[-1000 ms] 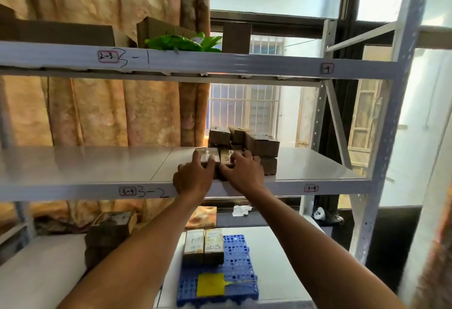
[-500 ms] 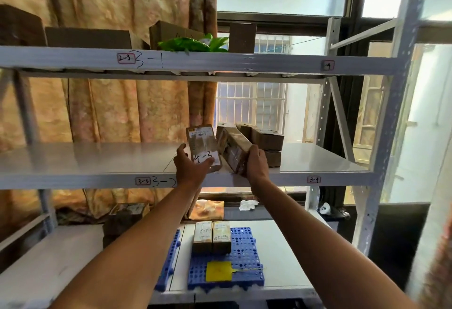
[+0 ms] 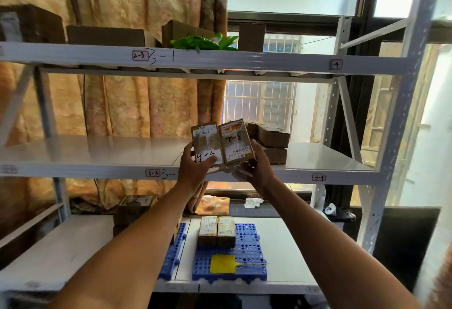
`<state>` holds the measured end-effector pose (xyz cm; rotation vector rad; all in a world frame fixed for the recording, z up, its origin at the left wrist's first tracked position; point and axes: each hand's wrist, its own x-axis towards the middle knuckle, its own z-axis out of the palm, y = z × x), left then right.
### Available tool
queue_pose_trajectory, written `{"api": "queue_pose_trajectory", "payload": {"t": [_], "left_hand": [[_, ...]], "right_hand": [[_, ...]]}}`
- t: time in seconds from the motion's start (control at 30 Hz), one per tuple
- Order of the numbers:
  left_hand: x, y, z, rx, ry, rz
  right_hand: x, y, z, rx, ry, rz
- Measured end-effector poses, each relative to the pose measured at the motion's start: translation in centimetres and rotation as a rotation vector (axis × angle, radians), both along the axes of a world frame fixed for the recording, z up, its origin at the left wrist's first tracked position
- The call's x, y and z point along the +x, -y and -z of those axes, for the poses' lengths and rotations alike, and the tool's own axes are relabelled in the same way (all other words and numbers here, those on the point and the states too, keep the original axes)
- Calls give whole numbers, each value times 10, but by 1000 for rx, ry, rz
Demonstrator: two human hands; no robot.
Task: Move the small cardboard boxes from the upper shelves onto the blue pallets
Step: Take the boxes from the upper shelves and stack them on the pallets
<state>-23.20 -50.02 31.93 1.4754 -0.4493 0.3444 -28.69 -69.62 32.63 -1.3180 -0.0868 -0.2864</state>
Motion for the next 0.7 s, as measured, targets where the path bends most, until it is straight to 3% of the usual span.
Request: {"api": "queue_pose_trajectory", "payload": {"t": [0.17, 0.33, 0.5, 0.7], "left_hand": [[-6, -16, 32, 24, -1, 39], [-22, -33, 93, 126, 37, -132], [-29, -45, 151, 317, 103, -244], [-23, -45, 225, 474, -326, -144]], "right_hand": [[-6, 5, 26, -123, -34, -56], [-20, 13, 71, -319, -220, -175], [-28, 15, 125, -291, -371, -242], [-28, 16, 207, -199, -568, -169]]}}
